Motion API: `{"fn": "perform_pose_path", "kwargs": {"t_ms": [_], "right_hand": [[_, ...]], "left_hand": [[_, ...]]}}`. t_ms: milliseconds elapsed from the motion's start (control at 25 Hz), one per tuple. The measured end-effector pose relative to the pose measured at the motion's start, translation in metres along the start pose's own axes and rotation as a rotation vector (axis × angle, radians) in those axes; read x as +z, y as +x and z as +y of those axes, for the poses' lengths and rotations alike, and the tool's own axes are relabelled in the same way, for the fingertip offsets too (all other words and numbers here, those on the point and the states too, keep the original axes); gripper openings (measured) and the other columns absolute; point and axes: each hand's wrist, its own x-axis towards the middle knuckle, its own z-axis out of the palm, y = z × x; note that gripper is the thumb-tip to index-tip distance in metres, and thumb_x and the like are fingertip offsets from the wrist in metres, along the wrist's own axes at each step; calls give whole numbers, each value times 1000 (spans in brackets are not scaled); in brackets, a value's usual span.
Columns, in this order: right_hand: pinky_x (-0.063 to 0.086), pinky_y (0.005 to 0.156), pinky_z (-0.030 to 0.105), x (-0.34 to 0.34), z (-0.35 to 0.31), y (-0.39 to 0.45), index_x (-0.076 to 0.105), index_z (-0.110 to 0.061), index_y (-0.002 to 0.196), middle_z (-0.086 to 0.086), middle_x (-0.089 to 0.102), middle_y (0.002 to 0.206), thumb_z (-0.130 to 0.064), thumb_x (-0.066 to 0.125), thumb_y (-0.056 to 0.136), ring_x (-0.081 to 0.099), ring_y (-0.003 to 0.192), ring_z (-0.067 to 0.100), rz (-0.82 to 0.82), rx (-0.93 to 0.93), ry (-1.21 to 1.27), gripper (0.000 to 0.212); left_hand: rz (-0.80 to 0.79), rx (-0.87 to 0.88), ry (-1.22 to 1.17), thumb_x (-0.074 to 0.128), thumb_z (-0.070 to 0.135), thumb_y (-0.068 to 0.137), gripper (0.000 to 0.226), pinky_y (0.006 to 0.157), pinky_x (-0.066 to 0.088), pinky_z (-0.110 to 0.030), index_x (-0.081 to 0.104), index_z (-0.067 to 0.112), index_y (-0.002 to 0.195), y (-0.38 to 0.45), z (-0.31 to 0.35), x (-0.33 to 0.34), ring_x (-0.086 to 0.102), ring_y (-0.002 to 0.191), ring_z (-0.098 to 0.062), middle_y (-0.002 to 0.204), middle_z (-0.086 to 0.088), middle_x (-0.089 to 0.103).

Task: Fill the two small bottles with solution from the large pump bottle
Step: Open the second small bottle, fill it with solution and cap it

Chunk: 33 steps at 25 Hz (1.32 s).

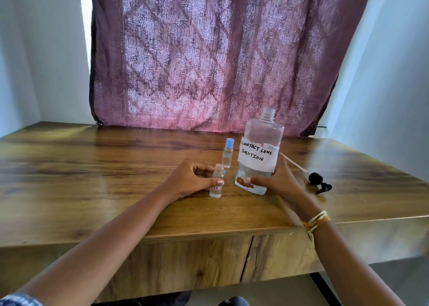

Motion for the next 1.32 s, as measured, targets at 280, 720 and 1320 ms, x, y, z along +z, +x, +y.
{"fn": "perform_pose_path", "kwargs": {"t_ms": [280, 720, 1320], "right_hand": [[56, 93, 41, -5, -5, 6, 62, -22, 111, -1, 72, 110, -11, 93, 56, 68, 101, 14, -9, 12, -140, 64], [54, 81, 23, -7, -7, 56, 60, -21, 110, 5, 69, 113, 3, 83, 67, 66, 97, 12, -17, 47, -144, 54], [38, 101, 36, 21, 0, 9, 31, -4, 138, 15, 43, 133, -24, 79, 73, 42, 128, 31, 124, 227, -504, 83]], "left_hand": [[-23, -22, 50, 82, 12, 71, 22, 74, 54, -14, 76, 24, 88, -2, 2, -2, 71, 80, -3, 88, 9, 76], [-17, -54, 49, 83, 16, 71, 19, 82, 56, -28, 77, 23, 88, 0, -2, -2, 72, 86, -16, 91, 0, 78], [51, -81, 166, 83, 20, 71, 22, 88, 57, -44, 75, 26, 90, -1, -4, -11, 74, 90, -21, 93, -1, 78]]}}
